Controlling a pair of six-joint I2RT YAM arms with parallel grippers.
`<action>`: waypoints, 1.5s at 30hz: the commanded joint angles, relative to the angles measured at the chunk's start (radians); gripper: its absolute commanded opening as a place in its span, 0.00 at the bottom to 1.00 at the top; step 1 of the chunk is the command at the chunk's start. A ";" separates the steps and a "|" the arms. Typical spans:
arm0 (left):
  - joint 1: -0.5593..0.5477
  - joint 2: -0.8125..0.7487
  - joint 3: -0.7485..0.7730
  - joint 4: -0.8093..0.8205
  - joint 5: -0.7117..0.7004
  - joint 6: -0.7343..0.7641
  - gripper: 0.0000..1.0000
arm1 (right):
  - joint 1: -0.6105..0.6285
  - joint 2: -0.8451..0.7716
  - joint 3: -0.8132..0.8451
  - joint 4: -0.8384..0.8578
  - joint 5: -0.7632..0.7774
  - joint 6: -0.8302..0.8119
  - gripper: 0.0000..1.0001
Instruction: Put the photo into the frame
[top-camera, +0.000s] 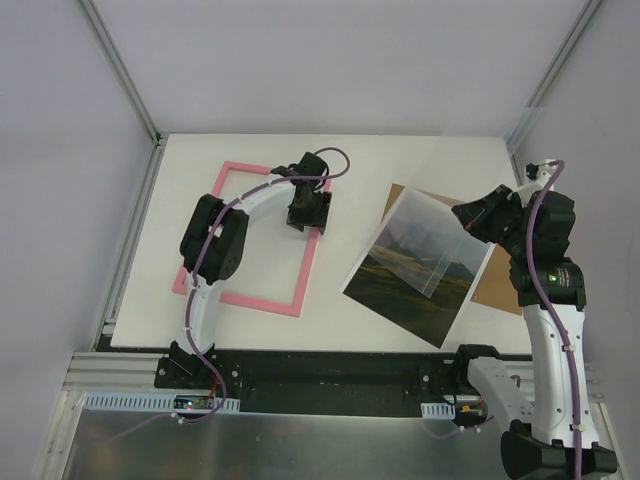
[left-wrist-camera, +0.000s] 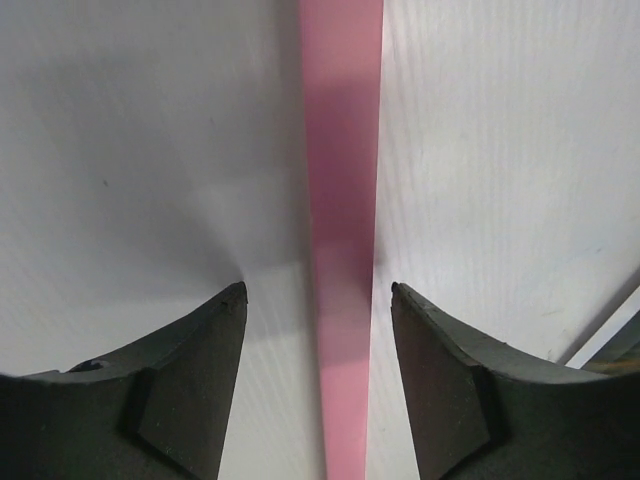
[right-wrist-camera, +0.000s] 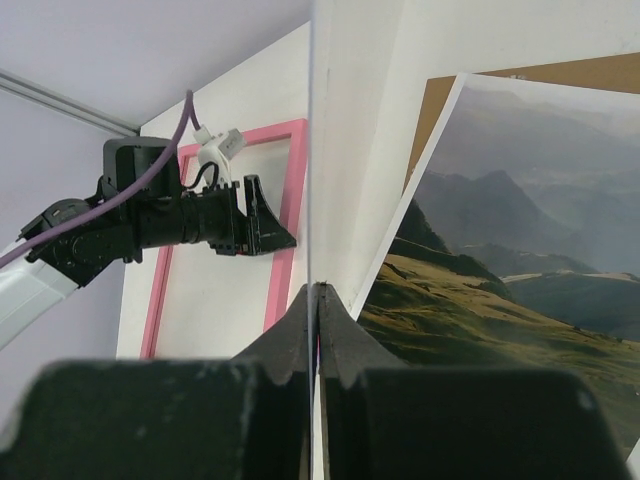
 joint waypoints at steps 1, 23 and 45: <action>-0.060 -0.111 -0.108 -0.042 -0.069 0.047 0.57 | -0.006 -0.014 0.036 0.019 0.008 -0.015 0.01; -0.138 -0.136 -0.241 -0.062 -0.189 0.023 0.39 | -0.006 -0.008 0.059 -0.007 0.010 -0.041 0.01; -0.099 -0.364 0.446 -0.133 0.329 -0.198 0.00 | -0.006 0.011 0.203 -0.136 0.105 -0.110 0.01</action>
